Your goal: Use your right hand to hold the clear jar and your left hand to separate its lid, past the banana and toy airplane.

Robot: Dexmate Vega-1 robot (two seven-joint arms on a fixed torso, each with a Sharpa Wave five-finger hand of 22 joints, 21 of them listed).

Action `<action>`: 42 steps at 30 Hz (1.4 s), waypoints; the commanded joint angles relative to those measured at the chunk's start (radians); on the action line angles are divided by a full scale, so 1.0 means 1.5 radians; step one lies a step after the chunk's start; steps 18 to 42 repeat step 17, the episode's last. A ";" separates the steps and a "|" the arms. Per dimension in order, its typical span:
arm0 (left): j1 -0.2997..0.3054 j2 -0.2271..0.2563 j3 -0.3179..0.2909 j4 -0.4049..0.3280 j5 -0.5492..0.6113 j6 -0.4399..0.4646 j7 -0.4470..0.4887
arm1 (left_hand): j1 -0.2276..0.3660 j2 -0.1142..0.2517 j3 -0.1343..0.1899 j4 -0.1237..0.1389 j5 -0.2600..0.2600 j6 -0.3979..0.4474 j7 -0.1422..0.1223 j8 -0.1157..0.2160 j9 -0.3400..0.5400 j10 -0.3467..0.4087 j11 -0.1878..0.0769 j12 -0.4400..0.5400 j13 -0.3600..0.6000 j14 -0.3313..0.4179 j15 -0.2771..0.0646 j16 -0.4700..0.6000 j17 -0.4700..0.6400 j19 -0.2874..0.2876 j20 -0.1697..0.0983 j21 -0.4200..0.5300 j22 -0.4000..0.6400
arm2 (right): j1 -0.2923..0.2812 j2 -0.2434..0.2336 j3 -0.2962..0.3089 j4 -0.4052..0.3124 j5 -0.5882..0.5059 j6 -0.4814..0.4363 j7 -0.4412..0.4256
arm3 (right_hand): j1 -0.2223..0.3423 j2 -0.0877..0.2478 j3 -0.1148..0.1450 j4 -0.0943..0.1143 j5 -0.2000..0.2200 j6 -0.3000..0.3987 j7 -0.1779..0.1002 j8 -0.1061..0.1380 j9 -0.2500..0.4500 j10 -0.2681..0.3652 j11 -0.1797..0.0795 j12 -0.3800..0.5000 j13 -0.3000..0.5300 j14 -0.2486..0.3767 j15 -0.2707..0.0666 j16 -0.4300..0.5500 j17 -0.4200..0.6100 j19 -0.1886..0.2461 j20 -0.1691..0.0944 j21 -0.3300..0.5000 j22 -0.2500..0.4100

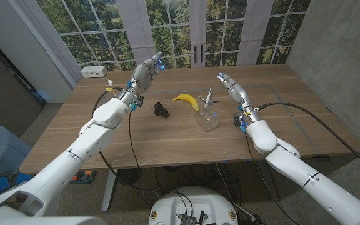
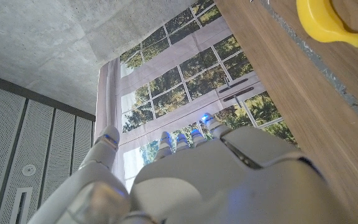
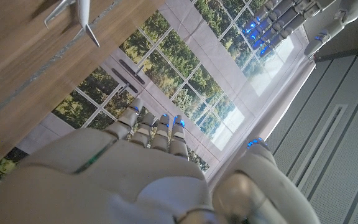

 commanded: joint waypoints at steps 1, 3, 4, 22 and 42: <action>0.021 0.000 0.000 0.003 -0.034 0.007 -0.009 | 0.014 0.092 0.022 0.019 0.005 0.004 0.006 0.003 0.000 0.002 0.008 0.004 -0.001 -0.020 -0.023 0.002 0.000 0.011 -0.068 0.006 0.001 | 0.002 0.029 0.038 0.055 0.186 0.092 0.110 | -0.014 0.067 0.030 0.020 -0.013 0.018 0.009 0.003 0.000 0.017 -0.005 0.003 -0.028 0.010 -0.042 0.004 -0.041 0.010 -0.029 -0.014 0.002; 0.026 -0.002 0.000 0.002 -0.038 0.011 -0.005 | 0.020 0.093 0.031 0.023 0.004 0.005 0.007 0.003 0.000 0.001 0.010 0.003 -0.001 -0.019 -0.023 0.002 -0.001 0.013 -0.071 0.006 0.000 | 0.002 0.040 0.045 0.071 0.258 0.111 0.156 | -0.016 0.082 0.041 0.027 -0.017 0.026 0.015 0.004 0.000 0.023 -0.003 0.004 -0.036 0.016 -0.047 0.006 -0.053 0.014 -0.041 -0.017 0.002; 0.028 -0.003 0.000 0.004 -0.041 0.010 -0.006 | 0.023 0.093 0.035 0.024 0.004 0.005 0.007 0.003 0.000 0.001 0.008 0.003 -0.001 -0.019 -0.023 0.001 -0.001 0.014 -0.072 0.005 0.000 | 0.002 0.044 0.049 0.077 0.280 0.120 0.170 | -0.016 0.090 0.050 0.033 -0.019 0.029 0.017 0.004 0.000 0.026 0.000 0.004 -0.041 0.021 -0.050 0.007 -0.060 0.017 -0.049 -0.020 0.002; 0.064 -0.014 0.004 -0.011 -0.056 0.027 0.026 | 0.053 0.090 0.072 0.026 0.008 0.002 0.009 0.001 0.000 -0.001 0.010 0.001 -0.002 -0.018 -0.026 -0.001 -0.004 0.024 -0.078 0.004 -0.001 | -0.021 0.088 0.104 0.131 0.400 0.211 0.227 | 0.004 0.104 0.181 0.089 -0.026 0.051 0.036 0.000 0.001 0.055 0.011 0.007 -0.086 0.054 -0.045 0.015 -0.117 0.060 -0.092 -0.035 0.001; 0.064 -0.014 0.004 -0.011 -0.056 0.027 0.026 | 0.053 0.090 0.072 0.026 0.008 0.002 0.009 0.001 0.000 -0.001 0.010 0.001 -0.002 -0.018 -0.026 -0.001 -0.004 0.024 -0.078 0.004 -0.001 | -0.021 0.088 0.104 0.131 0.400 0.211 0.227 | 0.004 0.104 0.181 0.089 -0.026 0.051 0.036 0.000 0.001 0.055 0.011 0.007 -0.086 0.054 -0.045 0.015 -0.117 0.060 -0.092 -0.035 0.001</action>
